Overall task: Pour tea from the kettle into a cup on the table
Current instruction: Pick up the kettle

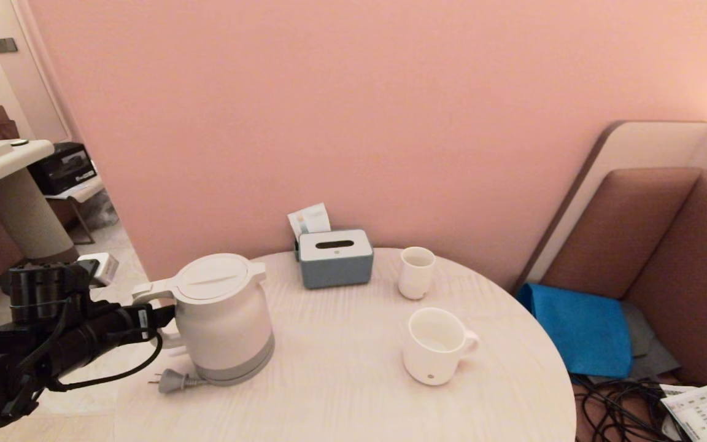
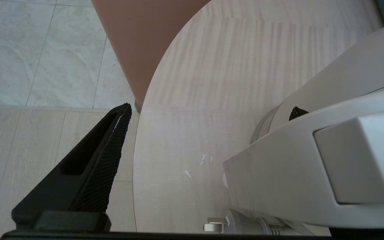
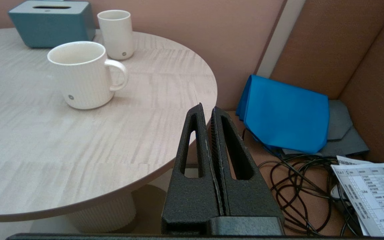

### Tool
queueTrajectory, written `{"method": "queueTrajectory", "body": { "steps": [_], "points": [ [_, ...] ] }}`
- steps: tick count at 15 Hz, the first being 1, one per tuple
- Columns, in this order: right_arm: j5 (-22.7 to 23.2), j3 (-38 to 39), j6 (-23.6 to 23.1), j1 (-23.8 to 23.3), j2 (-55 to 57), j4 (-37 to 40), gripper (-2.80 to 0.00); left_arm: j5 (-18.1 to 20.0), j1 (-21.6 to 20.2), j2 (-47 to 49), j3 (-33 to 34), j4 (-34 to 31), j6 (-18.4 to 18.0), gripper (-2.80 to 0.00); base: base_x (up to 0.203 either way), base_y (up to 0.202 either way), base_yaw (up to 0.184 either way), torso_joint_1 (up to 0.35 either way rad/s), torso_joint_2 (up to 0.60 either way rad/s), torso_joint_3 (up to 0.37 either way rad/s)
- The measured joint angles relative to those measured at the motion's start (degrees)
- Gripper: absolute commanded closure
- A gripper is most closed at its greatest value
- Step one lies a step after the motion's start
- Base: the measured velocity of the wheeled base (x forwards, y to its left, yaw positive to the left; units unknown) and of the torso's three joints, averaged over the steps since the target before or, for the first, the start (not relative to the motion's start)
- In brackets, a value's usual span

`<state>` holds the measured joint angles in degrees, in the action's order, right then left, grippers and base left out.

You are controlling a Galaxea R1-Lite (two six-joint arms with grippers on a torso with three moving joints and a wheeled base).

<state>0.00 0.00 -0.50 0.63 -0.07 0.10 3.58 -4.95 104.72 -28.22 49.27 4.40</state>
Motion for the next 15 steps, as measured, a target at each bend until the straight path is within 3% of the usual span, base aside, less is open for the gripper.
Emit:
{"method": "queueTrajectory", "body": {
  "steps": [2, 3, 15],
  "points": [
    [0.0, 0.0, 0.0, 0.0, 0.0, 0.0, 0.00, 0.0, 0.0, 0.0, -0.1, 0.0, 0.0, -2.80, 0.000, 0.000, 0.000, 0.000, 0.00, 0.000],
    [0.0, 0.0, 0.0, 0.0, 0.0, 0.0, 0.00, 0.0, 0.0, 0.0, -0.1, 0.0, 0.0, 0.00, 0.000, 0.000, 0.000, 0.000, 0.00, 0.000],
    [0.0, 0.0, 0.0, 0.0, 0.0, 0.0, 0.00, 0.2, 0.1, 0.2, 0.0, 0.1, 0.1, 0.00, 0.000, 0.000, 0.000, 0.000, 0.00, 0.000]
  ]
}}
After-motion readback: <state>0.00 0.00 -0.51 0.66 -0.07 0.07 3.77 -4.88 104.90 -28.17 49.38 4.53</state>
